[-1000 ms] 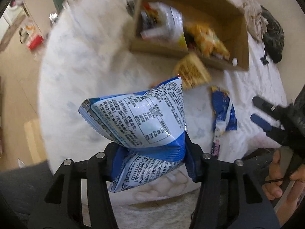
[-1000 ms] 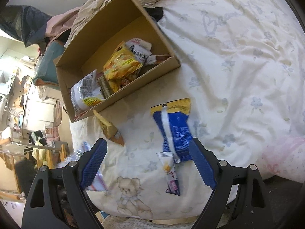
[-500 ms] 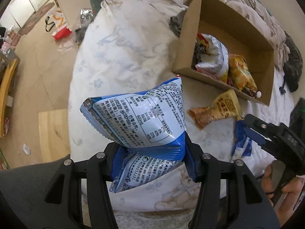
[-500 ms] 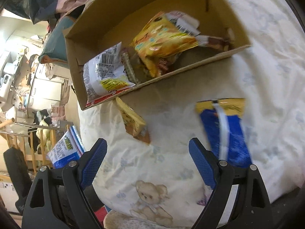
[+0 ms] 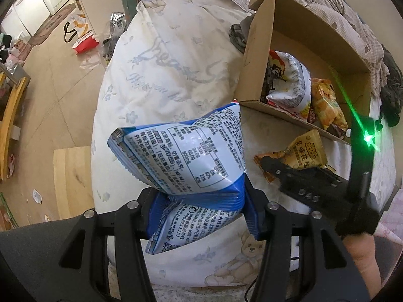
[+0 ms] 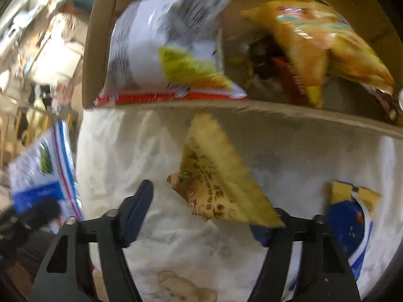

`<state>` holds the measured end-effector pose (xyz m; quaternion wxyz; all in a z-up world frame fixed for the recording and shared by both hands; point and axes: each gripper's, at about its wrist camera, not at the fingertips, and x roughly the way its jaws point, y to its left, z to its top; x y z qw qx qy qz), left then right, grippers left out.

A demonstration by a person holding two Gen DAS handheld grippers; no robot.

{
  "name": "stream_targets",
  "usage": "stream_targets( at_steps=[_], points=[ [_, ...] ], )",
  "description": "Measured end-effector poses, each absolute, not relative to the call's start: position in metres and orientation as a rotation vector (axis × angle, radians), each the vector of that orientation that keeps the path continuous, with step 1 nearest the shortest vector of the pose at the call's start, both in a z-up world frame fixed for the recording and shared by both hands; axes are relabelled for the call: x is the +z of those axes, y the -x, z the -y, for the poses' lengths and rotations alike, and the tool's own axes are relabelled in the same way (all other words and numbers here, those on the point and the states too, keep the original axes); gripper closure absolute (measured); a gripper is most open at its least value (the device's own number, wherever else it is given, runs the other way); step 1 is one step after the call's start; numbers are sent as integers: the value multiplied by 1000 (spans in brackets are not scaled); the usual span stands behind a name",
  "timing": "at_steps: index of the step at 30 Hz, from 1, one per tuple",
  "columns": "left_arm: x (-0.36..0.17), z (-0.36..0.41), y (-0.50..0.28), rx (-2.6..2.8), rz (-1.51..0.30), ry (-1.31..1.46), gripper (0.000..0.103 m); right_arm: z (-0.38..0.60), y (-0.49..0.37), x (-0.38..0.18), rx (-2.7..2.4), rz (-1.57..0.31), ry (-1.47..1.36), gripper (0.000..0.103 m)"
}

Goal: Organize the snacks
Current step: 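Grasp yellow triangular cracker pack with the right tool and lift it, then carry blue bag with left tool while right tool carries cracker pack toward box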

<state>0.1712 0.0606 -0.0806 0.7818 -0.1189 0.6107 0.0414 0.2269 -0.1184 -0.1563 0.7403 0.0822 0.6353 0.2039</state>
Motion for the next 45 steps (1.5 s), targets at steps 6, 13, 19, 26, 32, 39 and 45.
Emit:
stream_targets(
  at_steps=[6, 13, 19, 26, 32, 39, 45],
  points=[
    [-81, -59, -174, 97, -1312, 247, 53, 117, -219, -144, 470, -1360, -124, 74],
    [-79, -56, -173, 92, -1299, 238, 53, 134, -191, -111, 478, -1320, -144, 82],
    [-78, -57, -169, 91, -1295, 244, 53, 162, -172, -75, 482, -1244, -232, 83],
    [-71, -57, -161, 82, -1254, 236, 53, 202, -156, -46, 431, -1166, -301, 83],
    [-49, -47, -156, 51, -1129, 190, 53, 236, -160, -32, 348, -1076, -363, 82],
    [-37, -31, -161, 17, -1052, 138, 53, 261, -181, -25, 246, -1039, -432, 82],
    [-20, -7, -180, -55, -1022, 86, 53, 264, -199, -30, 212, -1056, -448, 82]
  ],
)
